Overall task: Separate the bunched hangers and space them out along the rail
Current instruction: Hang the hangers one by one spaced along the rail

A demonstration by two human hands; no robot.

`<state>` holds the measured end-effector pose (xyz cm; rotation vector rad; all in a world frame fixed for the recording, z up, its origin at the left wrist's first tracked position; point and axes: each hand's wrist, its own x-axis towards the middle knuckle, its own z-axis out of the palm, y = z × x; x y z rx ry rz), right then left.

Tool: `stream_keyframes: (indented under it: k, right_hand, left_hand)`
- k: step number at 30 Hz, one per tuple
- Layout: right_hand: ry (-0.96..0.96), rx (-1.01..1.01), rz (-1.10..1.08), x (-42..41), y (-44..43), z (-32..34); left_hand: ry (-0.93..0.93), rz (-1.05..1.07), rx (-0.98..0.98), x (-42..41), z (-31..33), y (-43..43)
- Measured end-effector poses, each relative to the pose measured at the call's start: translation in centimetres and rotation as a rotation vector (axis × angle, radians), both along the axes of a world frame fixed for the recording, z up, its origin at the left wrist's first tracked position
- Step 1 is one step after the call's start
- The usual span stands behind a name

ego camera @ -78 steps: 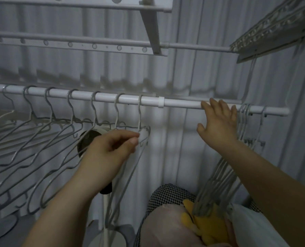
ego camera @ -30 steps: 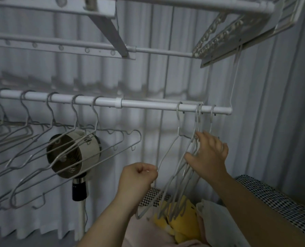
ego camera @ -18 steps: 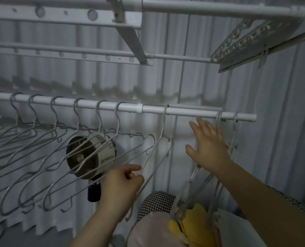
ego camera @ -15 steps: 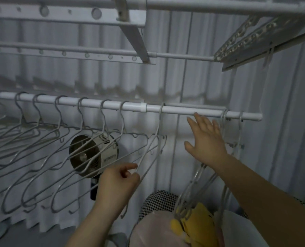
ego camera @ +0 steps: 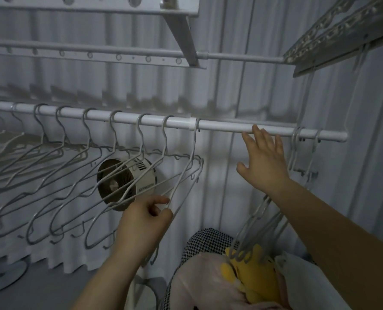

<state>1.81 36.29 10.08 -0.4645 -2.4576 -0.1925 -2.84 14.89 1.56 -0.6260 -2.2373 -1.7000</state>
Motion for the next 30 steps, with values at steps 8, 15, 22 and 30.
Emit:
stream_keyframes:
  k: [8, 15, 22, 30]
  right_hand:
    - [0.102, -0.071, -0.018, 1.8, 1.8, -0.4]
    - [0.349, -0.326, -0.056, 4.7, 3.2, -3.1]
    - [0.329, -0.623, -0.035, 6.7, 4.8, -3.8]
    - [0.263, -0.627, -0.083, 5.9, 3.5, -4.8]
  left_hand:
    - [0.39, 0.22, -0.298, 1.9, 1.5, 0.1]
    - [0.206, -0.278, -0.104, 4.2, 1.2, 7.6]
    - [-0.101, -0.547, -0.192, 5.2, -1.0, 12.1]
    - [-0.199, -0.59, -0.024, 6.7, -0.6, 11.9]
